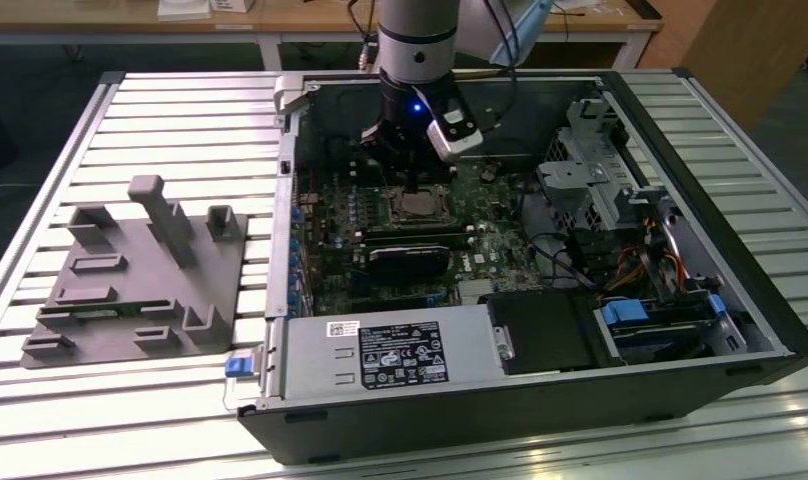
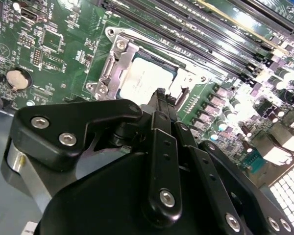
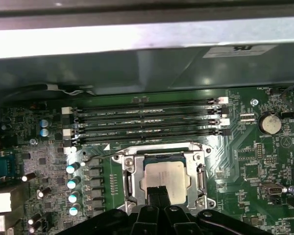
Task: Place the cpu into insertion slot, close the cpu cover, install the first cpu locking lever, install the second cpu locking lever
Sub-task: 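Install the first cpu locking lever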
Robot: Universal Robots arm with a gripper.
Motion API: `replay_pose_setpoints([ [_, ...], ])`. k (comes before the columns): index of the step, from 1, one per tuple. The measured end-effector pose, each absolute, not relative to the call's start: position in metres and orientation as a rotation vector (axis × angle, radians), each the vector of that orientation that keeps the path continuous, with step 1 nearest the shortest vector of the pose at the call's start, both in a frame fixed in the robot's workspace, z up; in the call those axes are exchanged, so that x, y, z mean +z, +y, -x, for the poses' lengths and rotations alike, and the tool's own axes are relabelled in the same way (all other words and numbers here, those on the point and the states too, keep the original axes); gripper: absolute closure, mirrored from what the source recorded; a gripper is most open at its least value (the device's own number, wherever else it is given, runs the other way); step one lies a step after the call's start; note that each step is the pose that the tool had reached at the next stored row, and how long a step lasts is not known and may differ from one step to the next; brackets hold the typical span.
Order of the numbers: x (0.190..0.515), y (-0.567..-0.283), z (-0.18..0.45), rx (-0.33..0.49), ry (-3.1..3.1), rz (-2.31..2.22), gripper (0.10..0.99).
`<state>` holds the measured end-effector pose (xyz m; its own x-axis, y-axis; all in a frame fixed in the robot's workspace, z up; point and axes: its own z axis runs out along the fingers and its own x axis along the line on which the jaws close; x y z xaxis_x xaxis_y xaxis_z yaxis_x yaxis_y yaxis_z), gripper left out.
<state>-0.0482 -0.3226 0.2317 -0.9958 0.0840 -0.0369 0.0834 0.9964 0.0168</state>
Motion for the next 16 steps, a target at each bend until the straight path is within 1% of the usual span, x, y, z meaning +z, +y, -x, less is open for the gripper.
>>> replay_pose_setpoints([
  [16, 0.232, -0.323, 0.068, 0.024, 3.101, -0.13, 0.98],
])
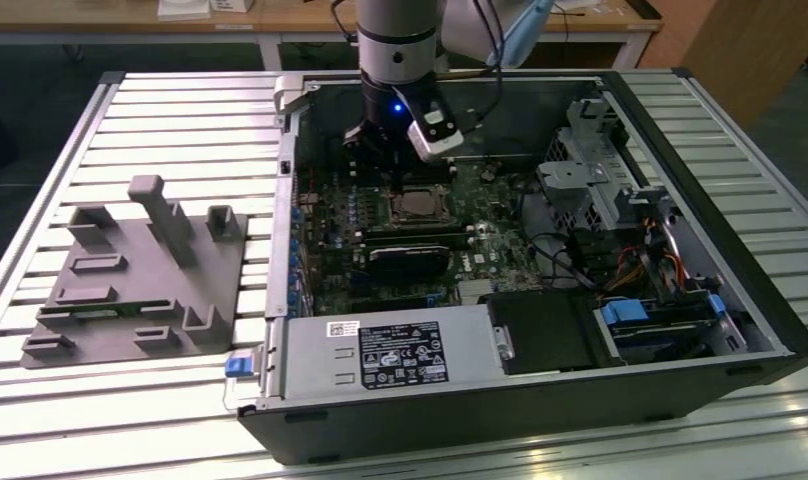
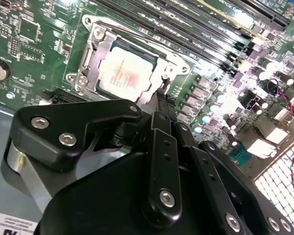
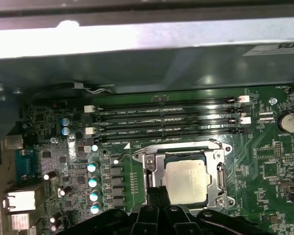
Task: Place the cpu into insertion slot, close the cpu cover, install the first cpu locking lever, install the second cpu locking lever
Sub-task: 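Install the first cpu locking lever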
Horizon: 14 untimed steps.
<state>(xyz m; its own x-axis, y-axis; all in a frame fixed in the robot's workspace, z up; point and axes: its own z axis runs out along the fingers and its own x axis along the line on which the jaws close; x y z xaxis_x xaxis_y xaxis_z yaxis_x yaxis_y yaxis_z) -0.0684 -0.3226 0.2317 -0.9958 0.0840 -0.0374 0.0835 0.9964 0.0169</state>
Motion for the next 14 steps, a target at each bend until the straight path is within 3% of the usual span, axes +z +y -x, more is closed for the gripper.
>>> replay_pose_setpoints([
  [14, 0.247, -0.323, 0.069, 0.024, 3.101, -0.13, 0.98],
])
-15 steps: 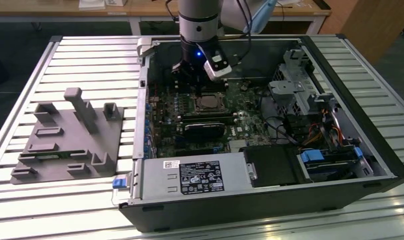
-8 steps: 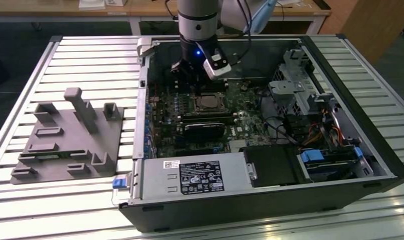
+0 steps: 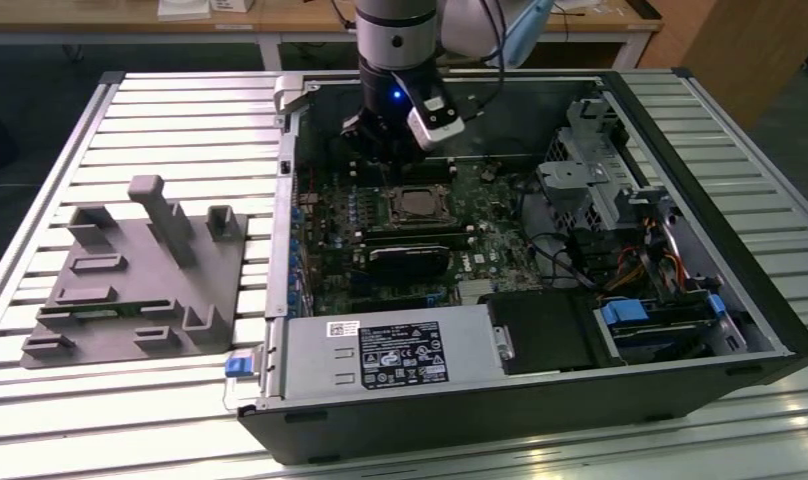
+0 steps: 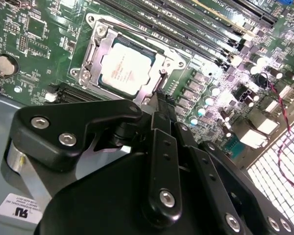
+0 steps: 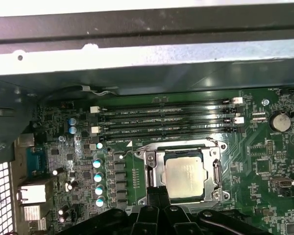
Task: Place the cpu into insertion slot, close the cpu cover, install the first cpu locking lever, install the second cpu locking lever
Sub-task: 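Install the first cpu locking lever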
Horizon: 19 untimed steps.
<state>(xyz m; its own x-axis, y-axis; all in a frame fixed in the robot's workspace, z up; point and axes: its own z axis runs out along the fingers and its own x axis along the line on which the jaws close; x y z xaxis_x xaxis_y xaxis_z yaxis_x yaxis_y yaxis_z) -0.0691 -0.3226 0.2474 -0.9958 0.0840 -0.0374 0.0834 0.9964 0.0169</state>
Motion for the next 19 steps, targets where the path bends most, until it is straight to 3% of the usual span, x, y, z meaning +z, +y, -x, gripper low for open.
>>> replay_pose_setpoints([
  [19, 0.248, -0.323, 0.091, 0.057, 3.101, -0.131, 0.98],
])
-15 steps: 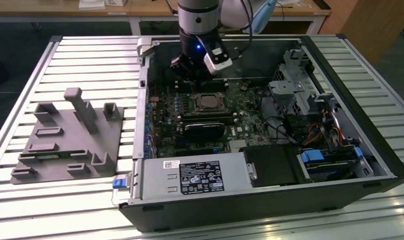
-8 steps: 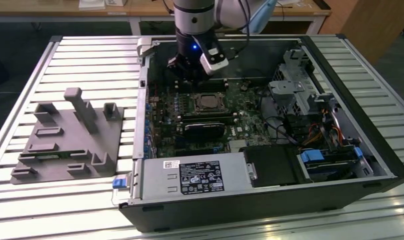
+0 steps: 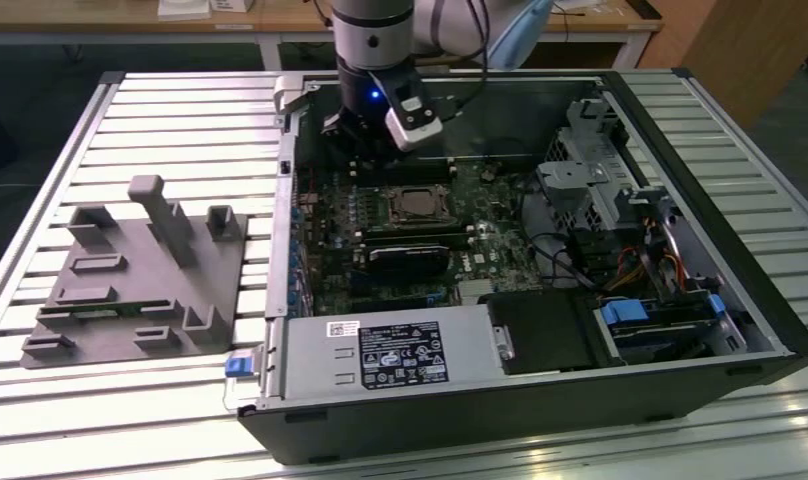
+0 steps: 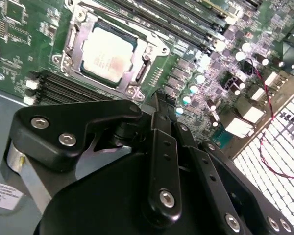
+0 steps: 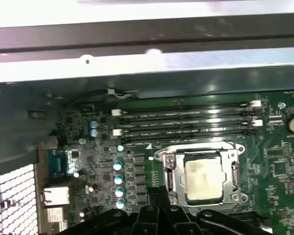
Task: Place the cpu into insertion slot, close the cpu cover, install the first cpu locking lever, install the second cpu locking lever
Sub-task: 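Install the first cpu locking lever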
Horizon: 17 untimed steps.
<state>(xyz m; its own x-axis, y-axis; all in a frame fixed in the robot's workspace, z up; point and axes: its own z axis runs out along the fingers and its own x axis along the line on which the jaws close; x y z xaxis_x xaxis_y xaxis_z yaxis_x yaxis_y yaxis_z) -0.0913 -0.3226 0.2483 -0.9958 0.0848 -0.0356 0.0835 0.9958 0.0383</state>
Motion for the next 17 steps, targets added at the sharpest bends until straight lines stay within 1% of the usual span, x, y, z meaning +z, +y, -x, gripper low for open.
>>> replay_pose_setpoints([
  [5, 0.248, -0.323, 0.097, 0.113, 3.101, -0.131, 0.98],
  [10, 0.248, -0.323, 0.102, 0.212, 3.098, -0.134, 0.98],
  [17, 0.248, -0.323, 0.107, 0.37, 3.088, -0.136, 0.98],
])
